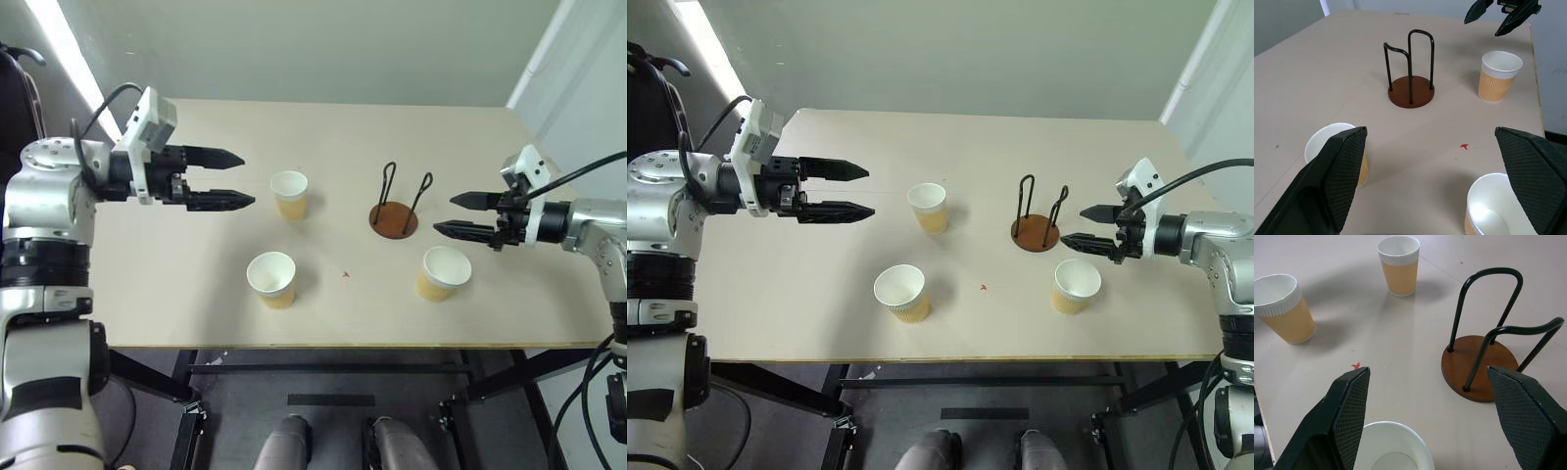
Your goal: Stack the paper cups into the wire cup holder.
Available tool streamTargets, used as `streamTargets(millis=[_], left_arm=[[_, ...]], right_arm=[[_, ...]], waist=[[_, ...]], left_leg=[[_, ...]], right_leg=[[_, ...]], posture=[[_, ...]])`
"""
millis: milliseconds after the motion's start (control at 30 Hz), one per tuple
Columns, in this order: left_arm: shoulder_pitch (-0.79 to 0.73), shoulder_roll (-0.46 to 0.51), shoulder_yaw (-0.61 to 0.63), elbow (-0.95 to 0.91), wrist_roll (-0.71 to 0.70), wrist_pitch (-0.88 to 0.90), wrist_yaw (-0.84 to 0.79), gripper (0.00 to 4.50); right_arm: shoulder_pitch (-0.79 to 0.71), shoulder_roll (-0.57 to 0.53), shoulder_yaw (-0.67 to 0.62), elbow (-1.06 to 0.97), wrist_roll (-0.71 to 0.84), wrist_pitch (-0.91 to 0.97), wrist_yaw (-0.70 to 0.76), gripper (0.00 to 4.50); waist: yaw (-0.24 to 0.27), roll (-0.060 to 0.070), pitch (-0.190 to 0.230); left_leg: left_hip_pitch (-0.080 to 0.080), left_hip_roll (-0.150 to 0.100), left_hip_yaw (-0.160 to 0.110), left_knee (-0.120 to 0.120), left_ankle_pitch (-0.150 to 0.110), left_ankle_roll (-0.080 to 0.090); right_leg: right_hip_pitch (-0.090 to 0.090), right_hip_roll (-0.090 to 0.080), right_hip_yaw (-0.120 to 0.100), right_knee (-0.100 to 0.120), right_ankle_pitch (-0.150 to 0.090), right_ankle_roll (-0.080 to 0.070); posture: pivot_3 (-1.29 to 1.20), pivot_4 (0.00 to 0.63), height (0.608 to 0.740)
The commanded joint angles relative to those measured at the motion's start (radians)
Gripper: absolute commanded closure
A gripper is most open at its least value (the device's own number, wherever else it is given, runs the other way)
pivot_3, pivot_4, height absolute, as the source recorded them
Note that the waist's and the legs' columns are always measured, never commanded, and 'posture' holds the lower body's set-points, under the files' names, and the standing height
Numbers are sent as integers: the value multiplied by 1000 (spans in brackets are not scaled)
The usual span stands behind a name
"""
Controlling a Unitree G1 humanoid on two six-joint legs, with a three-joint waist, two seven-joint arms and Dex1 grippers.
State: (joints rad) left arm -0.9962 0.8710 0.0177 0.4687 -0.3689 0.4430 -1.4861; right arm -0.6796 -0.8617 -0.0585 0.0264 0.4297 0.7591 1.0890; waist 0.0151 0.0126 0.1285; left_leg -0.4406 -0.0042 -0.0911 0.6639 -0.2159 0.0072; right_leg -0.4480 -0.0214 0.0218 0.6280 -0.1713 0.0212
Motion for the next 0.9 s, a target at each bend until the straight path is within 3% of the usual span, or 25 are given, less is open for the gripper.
streamTargets(millis=[33,333,567,900], left_arm=[[9,2,27,-63,-31,-5,-15,0],[43,0,35,-113,-54,13,-3,0],[34,-6,35,-103,-54,11,7,0],[47,0,42,-135,-68,30,6,0]], right_arm=[[-15,-17,-10,-18,12,14,-3,673],[-11,-47,12,-10,-1,-2,33,673],[-78,4,47,68,-51,-11,-39,673],[-97,33,85,86,-53,35,-32,673]], waist=[[0,0,0],[0,0,0],[-2,0,0],[-1,0,0]], left_leg=[[0,0,0,0,0,0],[0,0,0,0,0,0],[0,0,0,1,0,0],[-2,0,0,1,0,1]], right_leg=[[0,0,0,0,0,0],[-1,0,0,0,0,1],[-1,0,0,0,1,1],[-2,0,0,0,2,3]], posture=[[0,150,740],[0,150,740],[0,150,740],[0,150,740]])
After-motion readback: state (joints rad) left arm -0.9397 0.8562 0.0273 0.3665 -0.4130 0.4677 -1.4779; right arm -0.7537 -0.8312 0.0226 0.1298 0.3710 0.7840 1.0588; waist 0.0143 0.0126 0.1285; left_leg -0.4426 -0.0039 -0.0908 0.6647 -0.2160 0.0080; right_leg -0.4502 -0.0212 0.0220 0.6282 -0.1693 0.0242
